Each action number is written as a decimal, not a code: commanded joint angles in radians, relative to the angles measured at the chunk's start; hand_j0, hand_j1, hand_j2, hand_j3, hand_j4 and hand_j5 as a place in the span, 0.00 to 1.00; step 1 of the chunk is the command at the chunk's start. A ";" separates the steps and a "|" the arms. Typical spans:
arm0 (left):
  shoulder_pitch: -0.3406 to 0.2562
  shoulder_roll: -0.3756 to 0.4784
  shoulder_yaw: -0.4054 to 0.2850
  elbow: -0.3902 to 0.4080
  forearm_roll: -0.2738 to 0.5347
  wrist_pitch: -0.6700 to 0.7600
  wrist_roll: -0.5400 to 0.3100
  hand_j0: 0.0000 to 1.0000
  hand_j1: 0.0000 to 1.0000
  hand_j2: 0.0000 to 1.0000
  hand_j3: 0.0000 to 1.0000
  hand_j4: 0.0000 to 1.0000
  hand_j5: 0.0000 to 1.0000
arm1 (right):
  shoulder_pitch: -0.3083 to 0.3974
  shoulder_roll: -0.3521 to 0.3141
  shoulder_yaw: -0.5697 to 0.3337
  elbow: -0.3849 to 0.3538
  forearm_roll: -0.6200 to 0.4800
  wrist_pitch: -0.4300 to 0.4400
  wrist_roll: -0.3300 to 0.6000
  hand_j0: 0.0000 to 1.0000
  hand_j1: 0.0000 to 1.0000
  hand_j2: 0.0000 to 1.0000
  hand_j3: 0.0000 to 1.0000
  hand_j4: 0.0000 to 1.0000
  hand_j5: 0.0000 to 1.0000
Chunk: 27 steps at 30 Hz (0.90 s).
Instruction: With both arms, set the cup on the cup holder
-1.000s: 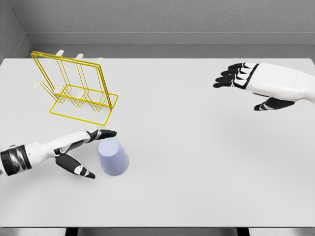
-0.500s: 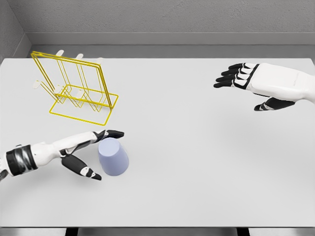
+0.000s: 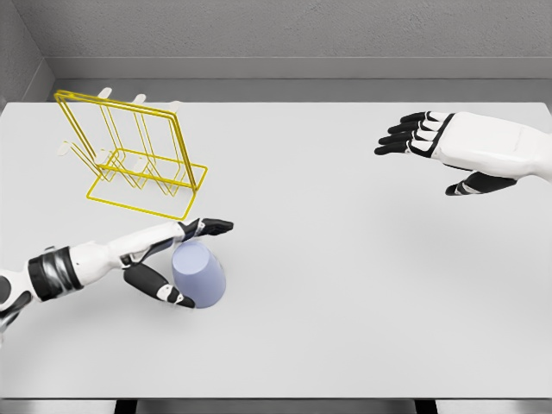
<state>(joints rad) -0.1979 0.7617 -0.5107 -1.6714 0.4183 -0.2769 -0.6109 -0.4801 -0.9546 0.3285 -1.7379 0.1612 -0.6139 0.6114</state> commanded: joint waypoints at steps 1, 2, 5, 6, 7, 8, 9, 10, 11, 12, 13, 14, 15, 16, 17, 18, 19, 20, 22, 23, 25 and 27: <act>-0.002 -0.012 -0.005 0.019 0.004 0.007 0.000 1.00 1.00 1.00 1.00 1.00 1.00 | 0.000 -0.001 0.000 0.000 -0.006 0.003 -0.001 1.00 1.00 1.00 1.00 1.00 1.00; -0.003 -0.012 -0.005 0.021 0.004 0.007 0.000 1.00 1.00 1.00 1.00 1.00 1.00 | 0.000 -0.001 0.000 0.000 -0.006 0.003 -0.001 1.00 1.00 1.00 1.00 1.00 1.00; -0.003 -0.012 -0.009 0.022 0.004 0.012 0.000 1.00 1.00 1.00 1.00 1.00 1.00 | 0.000 -0.001 0.000 0.000 -0.006 0.003 -0.001 1.00 1.00 1.00 1.00 1.00 1.00; -0.003 -0.012 -0.012 0.024 0.002 0.013 0.000 1.00 1.00 1.00 1.00 1.00 1.00 | 0.000 -0.001 0.000 0.000 -0.006 0.003 -0.001 1.00 1.00 1.00 1.00 1.00 1.00; -0.003 -0.012 -0.012 0.025 -0.021 0.013 0.000 1.00 1.00 1.00 1.00 1.00 1.00 | 0.000 -0.001 0.000 0.000 -0.006 0.003 -0.001 1.00 1.00 1.00 1.00 1.00 1.00; -0.003 -0.012 -0.014 0.027 -0.029 0.013 0.000 1.00 1.00 1.00 1.00 1.00 1.00 | 0.000 -0.001 0.000 0.001 -0.006 0.003 -0.001 1.00 1.00 1.00 1.00 1.00 1.00; -0.003 -0.012 -0.019 0.029 -0.029 0.013 0.000 1.00 1.00 1.00 1.00 1.00 1.00 | 0.000 -0.001 0.000 0.000 -0.006 0.003 -0.001 1.00 1.00 1.00 1.00 1.00 1.00; -0.003 -0.012 -0.022 0.038 -0.030 0.013 0.000 1.00 1.00 1.00 1.00 1.00 1.00 | 0.002 -0.001 0.000 0.001 -0.006 0.003 -0.001 1.00 1.00 1.00 1.00 1.00 1.00; -0.005 -0.012 -0.023 0.041 -0.030 0.013 0.000 1.00 1.00 1.00 1.00 1.00 1.00 | 0.002 -0.001 0.000 0.001 -0.005 0.003 -0.001 1.00 1.00 1.00 1.00 1.00 1.00; -0.005 -0.013 -0.023 0.042 -0.030 0.013 0.000 1.00 1.00 1.00 1.00 1.00 1.00 | 0.002 -0.001 0.000 0.001 -0.006 0.003 -0.001 1.00 1.00 1.00 1.00 1.00 1.00; -0.009 -0.013 -0.023 0.042 -0.030 0.025 0.000 1.00 1.00 1.00 1.00 1.00 1.00 | 0.002 -0.001 0.000 0.001 -0.006 0.003 -0.001 1.00 1.00 1.00 1.00 1.00 1.00; -0.015 -0.013 -0.023 0.056 -0.029 0.031 0.000 1.00 1.00 1.00 1.00 1.00 1.00 | 0.002 -0.001 0.000 0.001 -0.005 0.003 -0.001 1.00 1.00 1.00 1.00 1.00 1.00; -0.018 -0.013 -0.023 0.059 -0.029 0.030 0.000 1.00 1.00 1.00 1.00 1.00 1.00 | 0.002 -0.001 0.000 0.001 -0.005 0.003 -0.001 1.00 1.00 1.00 1.00 1.00 1.00; -0.018 -0.013 -0.023 0.061 -0.030 0.030 0.000 1.00 1.00 1.00 1.00 1.00 1.00 | 0.002 -0.001 0.000 0.001 -0.006 0.003 -0.001 1.00 1.00 1.00 1.00 1.00 1.00; -0.023 -0.013 -0.025 0.062 -0.029 0.028 0.000 0.98 0.98 0.98 0.98 0.98 0.98 | 0.002 -0.001 0.000 0.001 -0.005 0.003 -0.001 1.00 1.00 1.00 1.00 1.00 1.00; -0.025 -0.013 -0.025 0.068 -0.027 0.027 0.000 0.94 0.94 0.94 0.94 0.94 0.94 | 0.002 -0.001 0.000 0.001 -0.006 0.003 -0.001 1.00 1.00 1.00 1.00 1.00 1.00; -0.025 -0.013 -0.025 0.070 -0.026 0.025 0.000 0.90 0.90 0.90 0.90 0.90 0.90 | 0.002 -0.001 0.000 0.001 -0.006 0.003 -0.001 1.00 1.00 1.00 1.00 1.00 1.00; -0.025 -0.013 -0.025 0.070 -0.027 0.022 0.000 0.85 0.85 0.85 0.85 0.85 0.85 | 0.002 -0.001 0.000 0.001 -0.006 0.003 -0.001 1.00 1.00 1.00 1.00 1.00 1.00; -0.023 -0.013 -0.026 0.070 -0.029 0.018 0.000 0.80 0.80 0.80 0.80 0.80 0.80 | 0.002 -0.001 0.000 0.001 -0.005 0.003 -0.001 1.00 1.00 1.00 1.00 1.00 1.00; -0.023 -0.013 -0.031 0.068 -0.029 0.016 0.000 0.80 0.80 0.80 0.80 0.80 0.80 | 0.002 -0.001 0.000 0.001 -0.005 0.003 -0.001 1.00 1.00 1.00 1.00 1.00 1.00; -0.023 -0.013 -0.042 0.064 -0.030 0.005 0.000 0.78 0.78 0.78 0.78 0.78 0.78 | 0.002 0.001 0.000 0.001 -0.005 0.003 -0.001 1.00 1.00 1.00 1.00 1.00 1.00; -0.023 -0.013 -0.048 0.061 -0.030 0.002 0.000 0.76 0.76 0.76 0.76 0.76 0.76 | 0.009 -0.001 0.000 0.001 -0.005 0.003 -0.001 1.00 1.00 1.00 1.00 1.00 1.00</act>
<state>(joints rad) -0.2209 0.7478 -0.5507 -1.6074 0.3866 -0.2704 -0.6116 -0.4709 -0.9542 0.3285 -1.7364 0.1622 -0.6139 0.6114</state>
